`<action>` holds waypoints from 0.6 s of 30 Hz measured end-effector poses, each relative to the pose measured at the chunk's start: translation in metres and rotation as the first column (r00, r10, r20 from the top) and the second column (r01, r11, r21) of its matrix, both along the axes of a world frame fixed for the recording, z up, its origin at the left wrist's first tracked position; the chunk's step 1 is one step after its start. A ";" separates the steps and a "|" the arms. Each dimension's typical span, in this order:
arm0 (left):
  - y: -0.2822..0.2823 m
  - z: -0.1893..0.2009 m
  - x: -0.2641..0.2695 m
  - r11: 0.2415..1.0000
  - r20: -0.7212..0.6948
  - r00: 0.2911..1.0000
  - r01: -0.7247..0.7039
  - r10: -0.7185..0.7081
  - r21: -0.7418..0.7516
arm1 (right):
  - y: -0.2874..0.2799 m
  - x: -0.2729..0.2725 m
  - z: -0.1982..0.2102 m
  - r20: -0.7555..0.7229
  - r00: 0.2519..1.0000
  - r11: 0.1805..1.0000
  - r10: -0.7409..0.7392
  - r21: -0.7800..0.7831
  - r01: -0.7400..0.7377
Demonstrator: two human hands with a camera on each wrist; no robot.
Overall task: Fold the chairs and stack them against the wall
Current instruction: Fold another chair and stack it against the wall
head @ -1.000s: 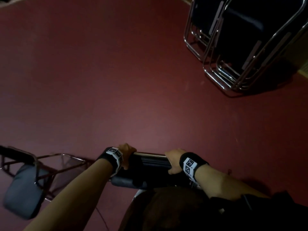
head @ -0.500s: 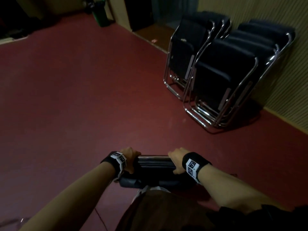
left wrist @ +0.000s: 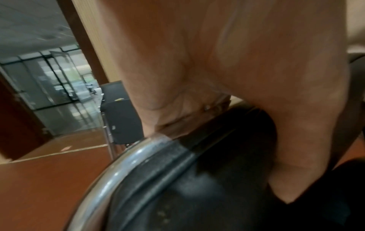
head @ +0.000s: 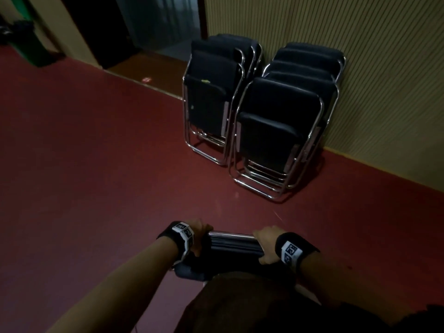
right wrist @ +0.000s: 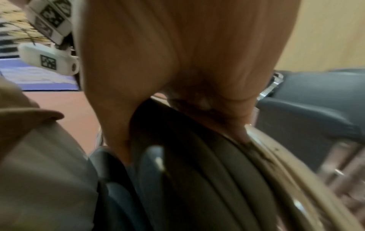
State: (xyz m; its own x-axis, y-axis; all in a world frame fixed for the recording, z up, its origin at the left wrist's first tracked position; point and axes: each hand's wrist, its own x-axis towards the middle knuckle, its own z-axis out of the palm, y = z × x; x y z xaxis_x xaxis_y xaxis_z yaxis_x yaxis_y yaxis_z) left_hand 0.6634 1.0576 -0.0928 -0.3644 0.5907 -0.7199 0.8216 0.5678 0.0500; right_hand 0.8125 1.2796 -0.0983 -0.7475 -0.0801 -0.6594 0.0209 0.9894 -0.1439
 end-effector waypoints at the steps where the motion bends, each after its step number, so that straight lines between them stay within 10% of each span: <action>1: 0.005 0.002 -0.005 1.000 0.003 1.000 0.005 -0.005 0.012 | 0.004 -0.003 0.001 0.004 1.000 1.000 -0.007 0.007 0.007; 18: 0.106 0.043 -0.073 0.999 -0.117 0.993 -0.018 0.023 0.040 | 0.094 -0.071 0.035 -0.161 0.985 0.998 -0.053 0.031 0.059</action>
State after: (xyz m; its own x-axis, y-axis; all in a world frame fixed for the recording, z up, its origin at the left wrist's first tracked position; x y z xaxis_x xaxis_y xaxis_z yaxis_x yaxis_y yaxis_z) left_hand 0.5905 1.1632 -0.0503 -0.4574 0.6090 -0.6480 0.8115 0.5839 -0.0241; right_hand 0.7412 1.3740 -0.0628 -0.8465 -0.0137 -0.5323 0.0562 0.9918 -0.1149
